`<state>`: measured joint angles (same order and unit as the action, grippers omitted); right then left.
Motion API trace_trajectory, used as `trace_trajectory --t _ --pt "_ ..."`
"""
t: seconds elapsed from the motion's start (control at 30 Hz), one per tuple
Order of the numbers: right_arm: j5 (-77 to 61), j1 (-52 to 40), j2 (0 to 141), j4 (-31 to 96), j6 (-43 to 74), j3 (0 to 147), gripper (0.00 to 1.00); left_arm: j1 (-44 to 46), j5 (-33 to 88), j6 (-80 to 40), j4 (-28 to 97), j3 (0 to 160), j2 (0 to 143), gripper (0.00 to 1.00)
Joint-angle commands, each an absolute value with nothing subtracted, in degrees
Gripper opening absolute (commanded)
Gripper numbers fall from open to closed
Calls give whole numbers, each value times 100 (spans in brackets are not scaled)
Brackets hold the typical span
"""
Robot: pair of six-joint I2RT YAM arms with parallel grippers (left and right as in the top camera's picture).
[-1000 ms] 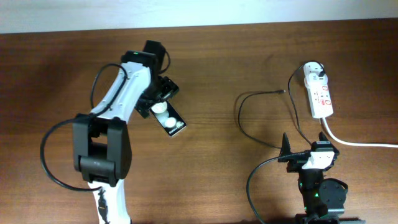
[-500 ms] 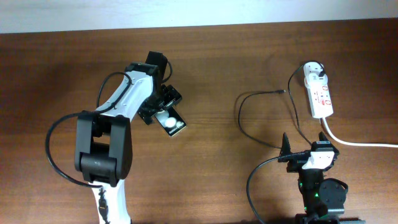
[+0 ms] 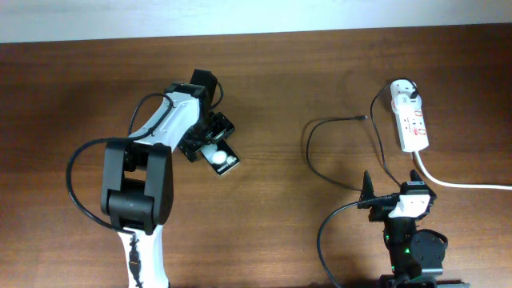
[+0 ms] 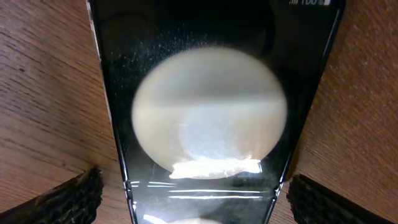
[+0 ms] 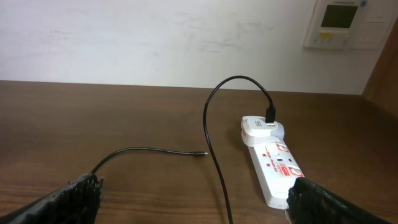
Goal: Plug charger to phone and switch on socket
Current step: 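Lift the phone with the left gripper and turn it upright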
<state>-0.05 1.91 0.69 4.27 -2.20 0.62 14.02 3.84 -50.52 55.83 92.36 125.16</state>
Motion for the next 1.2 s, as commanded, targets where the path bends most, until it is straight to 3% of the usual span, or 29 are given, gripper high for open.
trace_trajectory --t 0.0,0.23,0.47,0.67,0.93,1.17 --pt "27 145 32 460 -259 32 99 1487 108 -5004 5507 9185 12676 99" --pt "30 145 32 460 -259 32 99 1525 185 -5105 5492 9185 13061 99" --pt "30 145 32 460 -259 32 99 1525 539 -5111 5516 9185 13150 78" --pt "30 145 30 460 -257 32 99 1522 515 -5107 5817 9354 13144 79" --pt "30 145 32 460 -257 32 99 1522 60 -5041 7279 10934 12860 75" --pt "30 145 32 460 -257 32 99 1522 -198 -4783 8219 11734 11544 75"
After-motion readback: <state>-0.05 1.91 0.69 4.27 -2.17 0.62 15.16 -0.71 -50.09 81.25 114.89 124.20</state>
